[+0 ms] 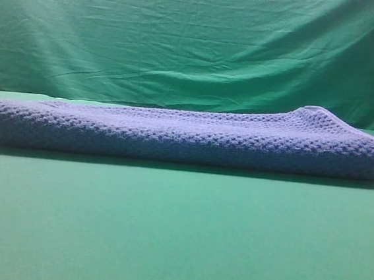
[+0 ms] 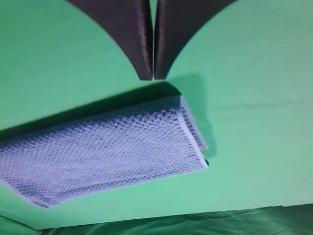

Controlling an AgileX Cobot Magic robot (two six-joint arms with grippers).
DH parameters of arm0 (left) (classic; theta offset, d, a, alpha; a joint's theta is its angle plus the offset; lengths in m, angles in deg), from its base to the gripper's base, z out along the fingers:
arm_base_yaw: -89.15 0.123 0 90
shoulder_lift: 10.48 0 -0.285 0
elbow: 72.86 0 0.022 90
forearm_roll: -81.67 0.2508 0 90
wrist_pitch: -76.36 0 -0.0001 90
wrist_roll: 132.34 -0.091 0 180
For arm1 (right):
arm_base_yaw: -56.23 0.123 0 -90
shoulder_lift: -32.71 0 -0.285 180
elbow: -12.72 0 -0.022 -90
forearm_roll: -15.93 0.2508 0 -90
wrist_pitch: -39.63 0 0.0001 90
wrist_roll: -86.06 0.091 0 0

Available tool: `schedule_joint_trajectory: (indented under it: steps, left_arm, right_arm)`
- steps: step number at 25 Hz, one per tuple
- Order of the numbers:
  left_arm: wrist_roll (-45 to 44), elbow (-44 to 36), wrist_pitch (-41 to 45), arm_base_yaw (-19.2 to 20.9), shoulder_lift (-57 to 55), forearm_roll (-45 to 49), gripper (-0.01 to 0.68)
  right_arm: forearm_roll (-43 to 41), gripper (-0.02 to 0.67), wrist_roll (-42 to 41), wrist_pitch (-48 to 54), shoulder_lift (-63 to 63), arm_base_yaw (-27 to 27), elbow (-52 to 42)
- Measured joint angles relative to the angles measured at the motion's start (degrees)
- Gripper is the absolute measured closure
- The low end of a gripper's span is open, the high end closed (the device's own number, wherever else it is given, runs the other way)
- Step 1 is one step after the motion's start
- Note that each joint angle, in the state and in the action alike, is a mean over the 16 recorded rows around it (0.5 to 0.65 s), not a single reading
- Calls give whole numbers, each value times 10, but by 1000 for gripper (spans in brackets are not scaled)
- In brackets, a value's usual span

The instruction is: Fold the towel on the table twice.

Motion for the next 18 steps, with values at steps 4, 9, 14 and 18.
schedule_joint_trajectory:
  steps: [4, 9, 14, 18]
  left_arm:
    - [0, -19, -17, 0, 0, -1, 673]
    - [0, -39, -37, 0, 0, -2, 673]
    - [0, -49, -52, 0, 0, -4, 673]
    - [0, -50, -58, 0, 0, -4, 673]
  right_arm:
    - [0, 649, 0, 9, 0, 0, 0]
    - [0, 649, 0, 12, 0, 0, 0]
    - [0, 649, 0, 13, 0, 0, 0]
    - [0, 649, 0, 13, 0, 0, 0]
